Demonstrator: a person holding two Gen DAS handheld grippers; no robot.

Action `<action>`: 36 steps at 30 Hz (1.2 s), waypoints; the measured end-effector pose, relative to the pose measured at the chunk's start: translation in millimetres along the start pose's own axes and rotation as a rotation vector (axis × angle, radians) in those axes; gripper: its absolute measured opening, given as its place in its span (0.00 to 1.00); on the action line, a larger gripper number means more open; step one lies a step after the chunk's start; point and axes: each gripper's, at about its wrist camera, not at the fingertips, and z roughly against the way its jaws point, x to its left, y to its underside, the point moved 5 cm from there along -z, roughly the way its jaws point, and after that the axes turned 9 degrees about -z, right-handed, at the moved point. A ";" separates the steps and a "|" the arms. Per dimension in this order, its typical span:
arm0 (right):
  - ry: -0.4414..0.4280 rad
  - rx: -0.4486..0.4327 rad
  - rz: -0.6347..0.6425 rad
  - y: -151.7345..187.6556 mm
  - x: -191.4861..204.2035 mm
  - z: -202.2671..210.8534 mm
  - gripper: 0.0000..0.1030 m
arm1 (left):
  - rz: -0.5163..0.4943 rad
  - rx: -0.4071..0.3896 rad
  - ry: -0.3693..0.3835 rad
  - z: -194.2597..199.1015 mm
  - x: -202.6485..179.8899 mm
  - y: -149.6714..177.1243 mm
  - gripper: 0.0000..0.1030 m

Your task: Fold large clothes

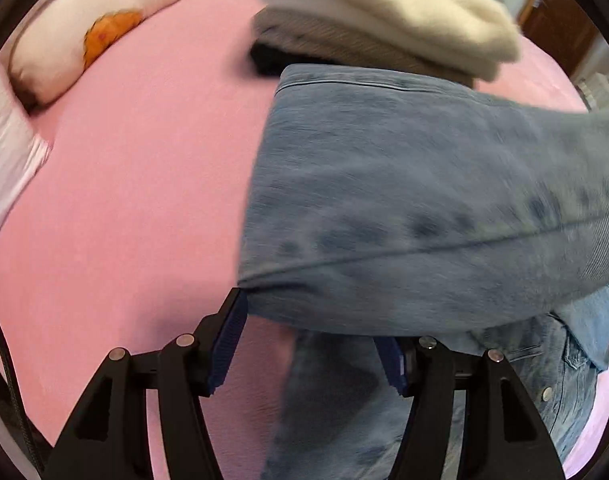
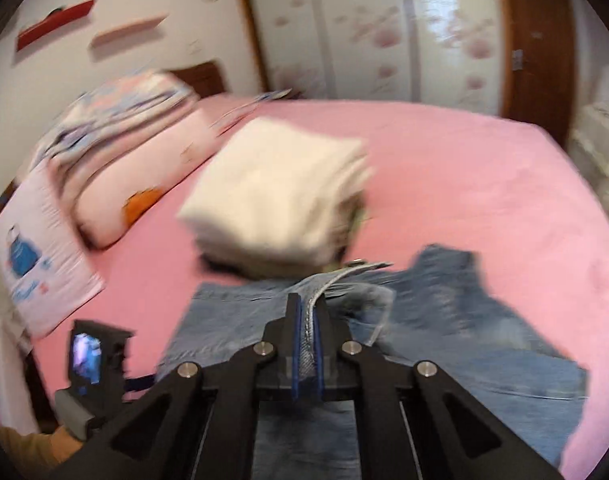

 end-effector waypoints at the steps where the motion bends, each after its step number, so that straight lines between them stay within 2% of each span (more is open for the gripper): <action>1: 0.042 -0.009 -0.009 3.4 -16.2 4.1 0.05 | -0.023 -0.010 0.007 1.7 -8.5 -2.2 0.59; 4: 0.189 0.007 -0.045 22.7 -65.4 7.0 0.05 | -0.106 -0.032 0.024 3.9 -32.9 -5.9 0.60; 5: 0.250 0.042 -0.068 36.9 -86.9 2.2 0.05 | -0.147 -0.032 0.021 3.1 -42.1 -5.5 0.60; 7: 0.304 0.108 -0.111 64.7 -116.8 -10.1 0.05 | -0.204 -0.018 0.027 0.4 -53.6 -3.2 0.60; 11: 0.325 0.364 -0.186 127.4 -158.2 -49.8 0.07 | -0.335 0.030 0.062 2.6 -68.7 10.2 0.60; 12: 0.324 0.400 -0.192 133.9 -162.6 -52.8 0.07 | -0.376 0.041 0.078 7.1 -70.0 14.2 0.60; 13: 0.313 0.415 -0.204 138.4 -164.7 -52.6 0.08 | -0.409 0.050 0.102 12.1 -70.1 16.1 0.60; 15: 0.271 0.380 -0.251 132.6 -170.3 -44.5 0.13 | -0.444 0.058 0.160 25.3 -68.0 18.9 0.60; 16: 0.245 0.352 -0.285 126.6 -174.1 -39.7 0.29 | -0.442 0.057 0.188 32.2 -65.4 17.0 0.60; 17: 0.226 0.332 -0.314 122.7 -178.0 -36.2 0.49 | -0.432 0.051 0.201 37.1 -60.4 11.8 0.63; 19: 0.194 0.284 -0.371 113.1 -187.5 -34.3 0.59 | -0.383 0.021 0.172 40.5 -47.6 -5.9 0.71; 20: 0.184 0.276 -0.394 106.4 -194.3 -38.3 0.59 | -0.356 0.005 0.159 40.2 -42.0 -15.0 0.73; 24: 0.163 0.280 -0.407 92.7 -206.9 -65.2 0.59 | -0.222 -0.042 0.105 15.3 -22.3 -62.2 0.73; 28: 0.141 0.337 -0.383 90.8 -211.4 -105.7 0.59 | -0.149 -0.018 0.093 -29.2 -14.5 -97.8 0.73; 32: 0.125 0.376 -0.330 89.3 -207.6 -133.1 0.59 | -0.122 0.033 0.057 -67.6 -9.6 -116.8 0.73; 35: 0.158 0.400 -0.248 94.7 -198.3 -149.2 0.59 | -0.106 0.062 0.080 -81.4 -10.4 -119.1 0.73; 36: 0.164 0.402 -0.204 96.0 -192.9 -152.7 0.52 | -0.106 0.065 0.084 -83.1 -11.0 -118.6 0.69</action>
